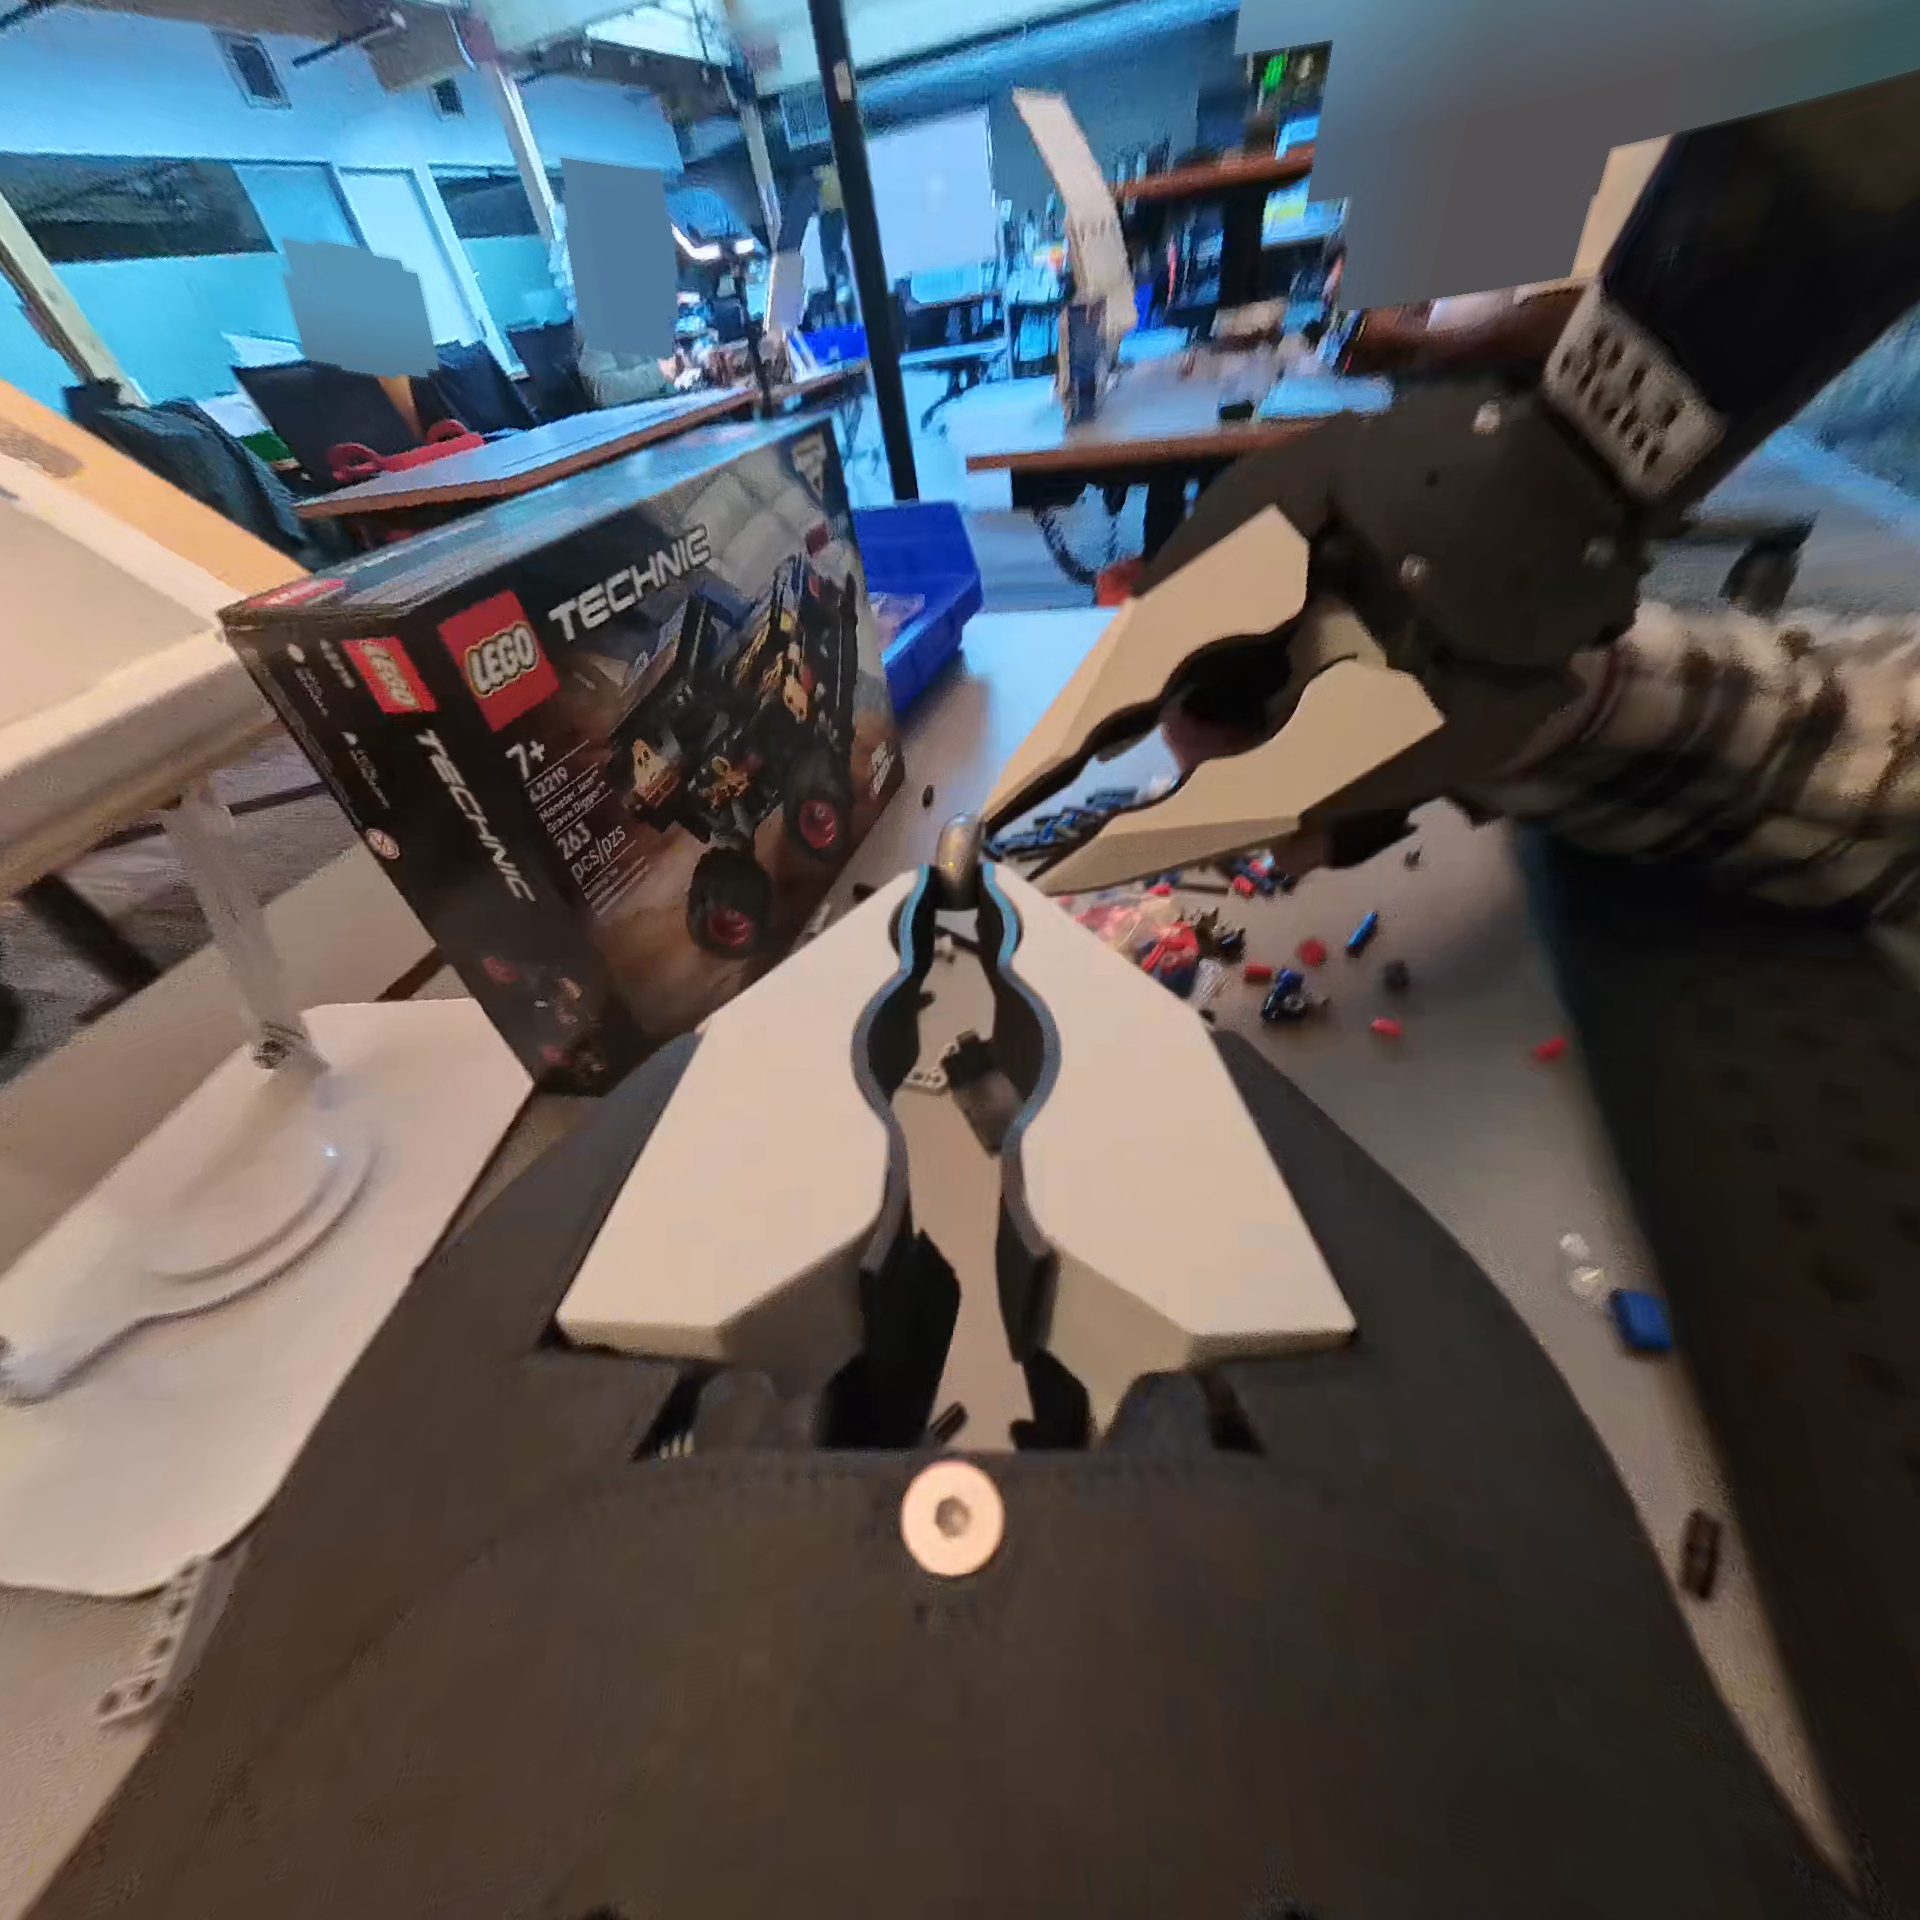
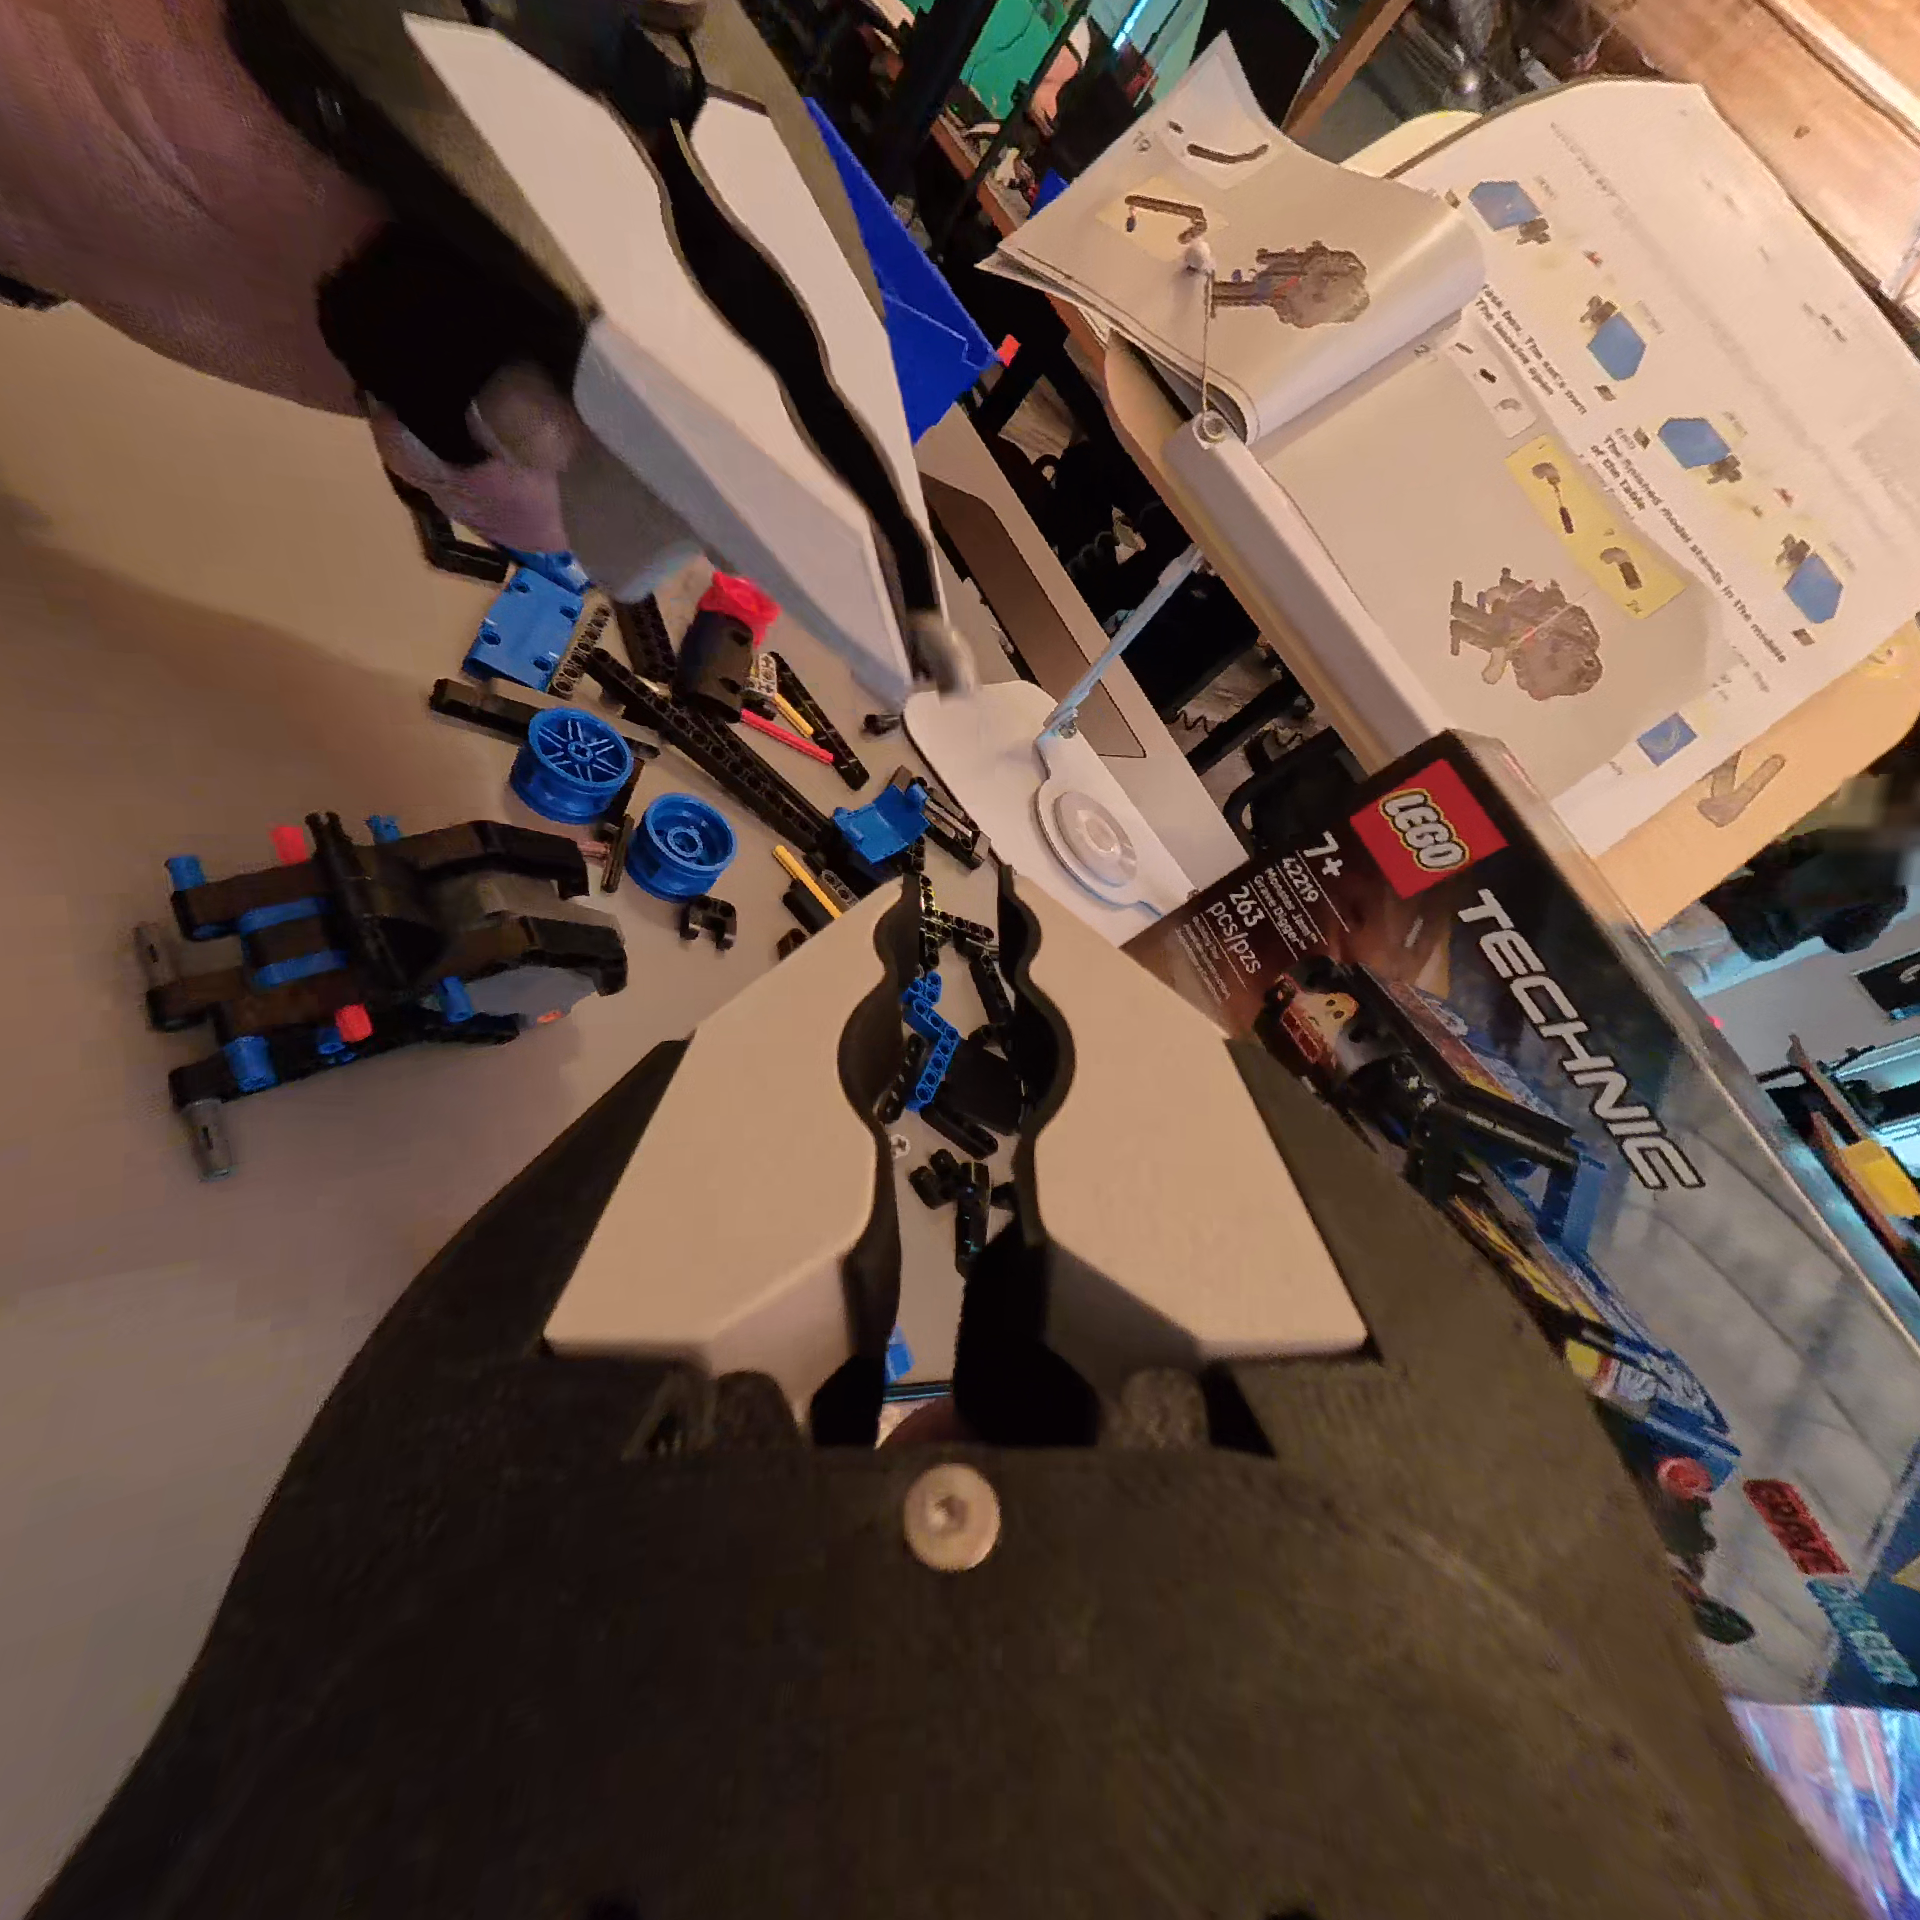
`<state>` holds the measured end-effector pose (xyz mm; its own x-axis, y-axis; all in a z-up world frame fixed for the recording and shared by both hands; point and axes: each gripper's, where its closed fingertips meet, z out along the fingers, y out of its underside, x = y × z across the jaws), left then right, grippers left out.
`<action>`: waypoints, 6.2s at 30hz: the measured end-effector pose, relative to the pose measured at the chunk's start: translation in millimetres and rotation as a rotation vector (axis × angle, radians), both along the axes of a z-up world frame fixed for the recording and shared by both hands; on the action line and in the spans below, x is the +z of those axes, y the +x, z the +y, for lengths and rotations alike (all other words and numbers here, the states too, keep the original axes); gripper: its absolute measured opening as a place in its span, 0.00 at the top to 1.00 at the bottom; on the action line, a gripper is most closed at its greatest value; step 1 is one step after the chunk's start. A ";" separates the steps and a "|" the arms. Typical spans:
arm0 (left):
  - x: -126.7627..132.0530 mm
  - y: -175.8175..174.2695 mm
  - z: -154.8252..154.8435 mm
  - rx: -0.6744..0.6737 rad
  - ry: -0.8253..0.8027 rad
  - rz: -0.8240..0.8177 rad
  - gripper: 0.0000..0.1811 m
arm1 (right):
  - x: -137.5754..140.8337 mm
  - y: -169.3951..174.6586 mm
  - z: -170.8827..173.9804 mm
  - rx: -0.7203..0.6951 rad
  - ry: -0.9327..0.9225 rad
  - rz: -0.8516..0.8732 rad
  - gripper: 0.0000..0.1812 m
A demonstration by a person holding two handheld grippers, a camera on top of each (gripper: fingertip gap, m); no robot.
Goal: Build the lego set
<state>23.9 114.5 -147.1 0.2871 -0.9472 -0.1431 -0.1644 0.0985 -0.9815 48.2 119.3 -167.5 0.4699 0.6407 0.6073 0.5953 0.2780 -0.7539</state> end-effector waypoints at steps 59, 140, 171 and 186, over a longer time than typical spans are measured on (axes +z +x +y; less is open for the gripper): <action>24.8 -36.5 -7.6 -0.330 -0.307 -0.360 0.97 | -5.9 45.7 23.3 -0.061 -0.065 0.112 0.95; -2.2 -18.1 -2.5 -0.263 -0.319 -0.237 0.97 | -116.0 145.4 -66.8 -0.196 -0.605 -0.206 0.96; -11.5 -19.6 0.8 -0.268 -0.338 -0.215 0.97 | -118.9 162.4 -1.4 -0.121 -0.707 -0.307 0.91; -12.9 -21.2 2.6 -0.263 -0.341 -0.212 0.97 | -125.8 178.2 6.9 -0.025 -0.708 -0.396 0.90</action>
